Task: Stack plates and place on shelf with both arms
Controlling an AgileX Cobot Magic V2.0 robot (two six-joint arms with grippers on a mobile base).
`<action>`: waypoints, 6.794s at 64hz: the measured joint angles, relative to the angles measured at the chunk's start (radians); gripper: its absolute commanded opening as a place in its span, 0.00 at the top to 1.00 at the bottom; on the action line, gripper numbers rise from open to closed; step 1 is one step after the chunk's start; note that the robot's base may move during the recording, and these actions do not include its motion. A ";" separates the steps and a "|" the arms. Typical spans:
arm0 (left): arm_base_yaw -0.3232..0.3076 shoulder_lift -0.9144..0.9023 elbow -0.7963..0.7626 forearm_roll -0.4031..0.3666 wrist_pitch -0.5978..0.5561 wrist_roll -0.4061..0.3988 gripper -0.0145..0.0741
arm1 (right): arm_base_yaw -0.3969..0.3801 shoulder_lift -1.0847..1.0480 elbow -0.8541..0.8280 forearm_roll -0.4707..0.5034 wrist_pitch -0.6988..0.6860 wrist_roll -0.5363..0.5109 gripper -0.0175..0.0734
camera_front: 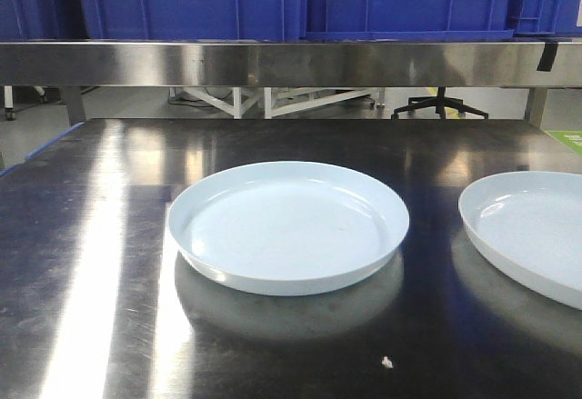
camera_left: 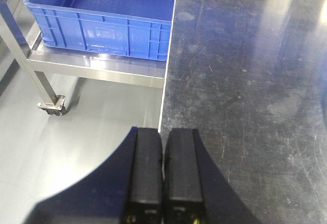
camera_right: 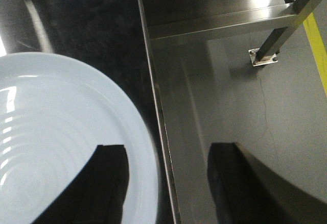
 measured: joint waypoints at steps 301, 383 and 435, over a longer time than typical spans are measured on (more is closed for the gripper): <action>0.000 0.000 0.000 0.000 0.000 0.000 0.74 | 0.070 -0.797 0.175 -0.015 0.109 0.001 0.74; 0.000 0.000 0.000 0.000 0.000 0.000 0.74 | 0.070 -0.797 0.175 -0.015 0.113 0.001 0.74; 0.000 0.000 0.000 0.000 0.000 0.000 0.74 | 0.070 -0.797 0.175 -0.015 0.113 0.001 0.74</action>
